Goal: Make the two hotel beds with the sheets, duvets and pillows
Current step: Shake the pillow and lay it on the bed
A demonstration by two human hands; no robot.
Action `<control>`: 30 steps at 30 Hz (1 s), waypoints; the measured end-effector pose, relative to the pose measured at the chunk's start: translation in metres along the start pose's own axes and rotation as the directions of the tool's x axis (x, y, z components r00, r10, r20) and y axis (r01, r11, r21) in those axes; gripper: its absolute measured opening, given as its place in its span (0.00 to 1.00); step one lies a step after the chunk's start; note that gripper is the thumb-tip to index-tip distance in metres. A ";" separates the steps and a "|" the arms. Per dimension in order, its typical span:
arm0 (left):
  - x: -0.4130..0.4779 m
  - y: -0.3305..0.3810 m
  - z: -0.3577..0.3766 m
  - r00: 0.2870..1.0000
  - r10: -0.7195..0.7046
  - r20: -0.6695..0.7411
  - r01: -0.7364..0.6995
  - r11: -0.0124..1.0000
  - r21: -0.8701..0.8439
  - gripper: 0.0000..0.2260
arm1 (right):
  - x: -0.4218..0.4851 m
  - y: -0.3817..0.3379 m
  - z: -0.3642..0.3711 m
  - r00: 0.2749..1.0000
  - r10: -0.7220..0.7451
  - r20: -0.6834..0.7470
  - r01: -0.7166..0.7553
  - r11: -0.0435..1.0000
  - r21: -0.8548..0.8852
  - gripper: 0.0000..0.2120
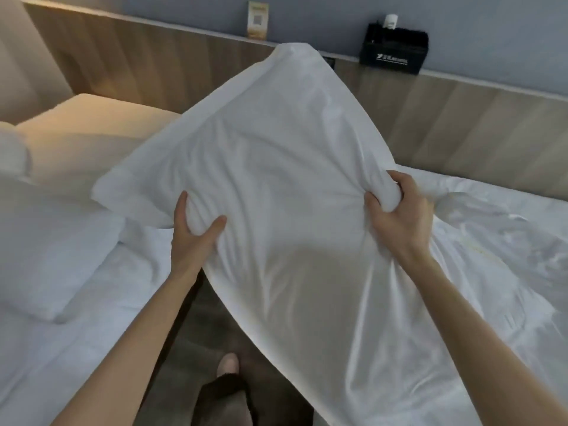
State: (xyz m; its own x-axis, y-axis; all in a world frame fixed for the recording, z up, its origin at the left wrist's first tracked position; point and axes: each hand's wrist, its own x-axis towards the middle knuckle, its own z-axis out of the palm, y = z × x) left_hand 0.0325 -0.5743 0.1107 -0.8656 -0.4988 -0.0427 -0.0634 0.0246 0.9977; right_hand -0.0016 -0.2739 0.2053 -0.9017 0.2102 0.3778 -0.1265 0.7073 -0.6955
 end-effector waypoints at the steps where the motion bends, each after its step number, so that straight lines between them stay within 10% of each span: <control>1: 0.002 0.000 -0.024 0.999 -0.011 -0.035 0.010 1.000 -0.014 0.38 | -0.001 -0.018 0.017 0.999 -0.028 0.036 0.027 0.999 0.018 0.18; 21: 0.138 -0.014 -0.524 0.764 -0.181 -0.619 0.229 0.973 -0.001 0.39 | -0.091 -0.443 0.450 0.752 -0.361 0.551 0.180 0.917 0.355 0.20; 25: 0.149 -0.021 -0.549 0.857 -0.104 -0.505 0.191 0.974 0.124 0.26 | -0.103 -0.477 0.508 0.617 -0.303 0.726 0.033 0.932 0.361 0.25; 30: 0.157 -0.021 -0.537 0.951 -0.018 -0.309 0.177 0.850 0.496 0.22 | -0.114 -0.464 0.515 0.425 -0.516 0.744 0.454 0.833 0.318 0.27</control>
State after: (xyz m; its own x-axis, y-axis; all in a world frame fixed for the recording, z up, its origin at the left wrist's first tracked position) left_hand 0.1645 -1.1188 0.1119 -0.6682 -0.7428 -0.0417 -0.4534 0.3621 0.8144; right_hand -0.0531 -0.9737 0.1708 -0.6255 -0.7775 0.0644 -0.6460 0.4698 -0.6016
